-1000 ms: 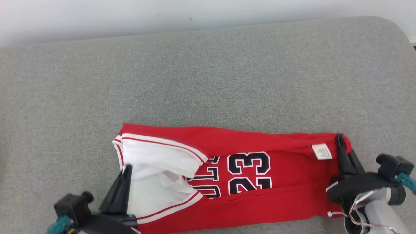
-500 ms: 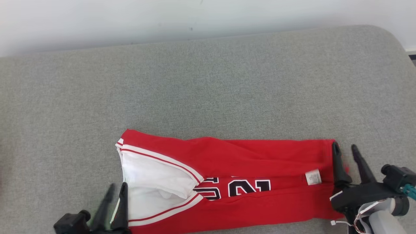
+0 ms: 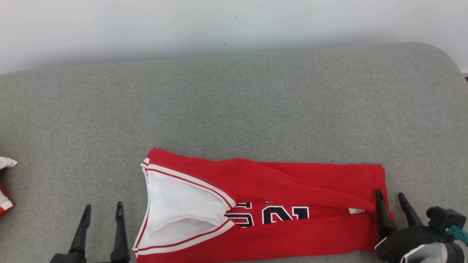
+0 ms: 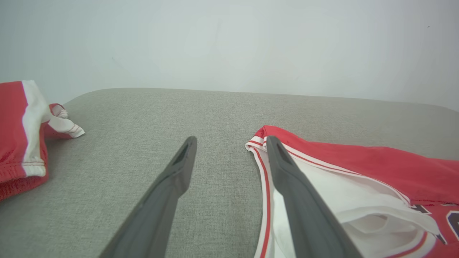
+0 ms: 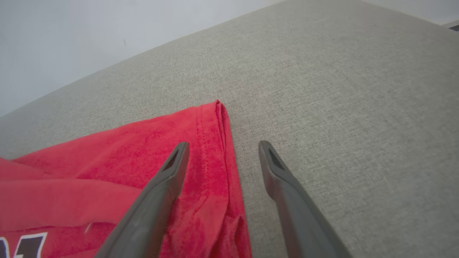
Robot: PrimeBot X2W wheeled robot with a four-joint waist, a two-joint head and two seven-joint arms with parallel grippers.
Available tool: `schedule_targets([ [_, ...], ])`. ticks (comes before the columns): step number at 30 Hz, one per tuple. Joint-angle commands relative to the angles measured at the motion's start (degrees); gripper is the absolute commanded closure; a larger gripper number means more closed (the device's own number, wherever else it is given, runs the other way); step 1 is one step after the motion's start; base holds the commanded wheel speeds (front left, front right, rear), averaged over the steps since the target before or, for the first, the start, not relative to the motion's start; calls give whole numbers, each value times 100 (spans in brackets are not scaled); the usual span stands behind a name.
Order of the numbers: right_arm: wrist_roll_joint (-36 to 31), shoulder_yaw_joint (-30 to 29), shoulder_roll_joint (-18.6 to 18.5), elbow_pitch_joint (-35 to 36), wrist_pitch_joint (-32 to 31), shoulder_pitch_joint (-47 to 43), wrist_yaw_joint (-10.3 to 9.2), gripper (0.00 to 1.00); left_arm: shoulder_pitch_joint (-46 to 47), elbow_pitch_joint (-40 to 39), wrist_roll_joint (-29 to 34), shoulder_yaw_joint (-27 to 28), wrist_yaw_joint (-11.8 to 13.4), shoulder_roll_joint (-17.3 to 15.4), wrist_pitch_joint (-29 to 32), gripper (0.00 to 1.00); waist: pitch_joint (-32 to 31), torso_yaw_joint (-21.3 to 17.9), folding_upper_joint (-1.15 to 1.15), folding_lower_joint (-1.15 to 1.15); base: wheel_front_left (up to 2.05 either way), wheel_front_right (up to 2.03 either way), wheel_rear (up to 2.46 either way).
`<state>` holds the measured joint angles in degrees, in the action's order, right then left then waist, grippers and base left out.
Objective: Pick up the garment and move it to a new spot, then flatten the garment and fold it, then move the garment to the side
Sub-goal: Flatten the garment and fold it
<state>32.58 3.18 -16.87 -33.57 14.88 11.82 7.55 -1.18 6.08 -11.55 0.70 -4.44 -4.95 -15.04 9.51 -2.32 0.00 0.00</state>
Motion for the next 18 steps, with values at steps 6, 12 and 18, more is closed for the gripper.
schedule_targets([
  [6,-29,152,106,-614,-24,99,-15,0,-263,-149,493,329,60,173,-19,0,-94,128,0,0,0,0,0],
  [12,166,438,169,-825,-20,48,-15,100,-410,-10,574,411,91,206,-20,0,-198,186,0,0,0,0,0],
  [18,266,389,-72,-857,19,184,-15,100,-496,29,414,385,194,210,-19,0,-339,195,0,0,0,0,0],
])
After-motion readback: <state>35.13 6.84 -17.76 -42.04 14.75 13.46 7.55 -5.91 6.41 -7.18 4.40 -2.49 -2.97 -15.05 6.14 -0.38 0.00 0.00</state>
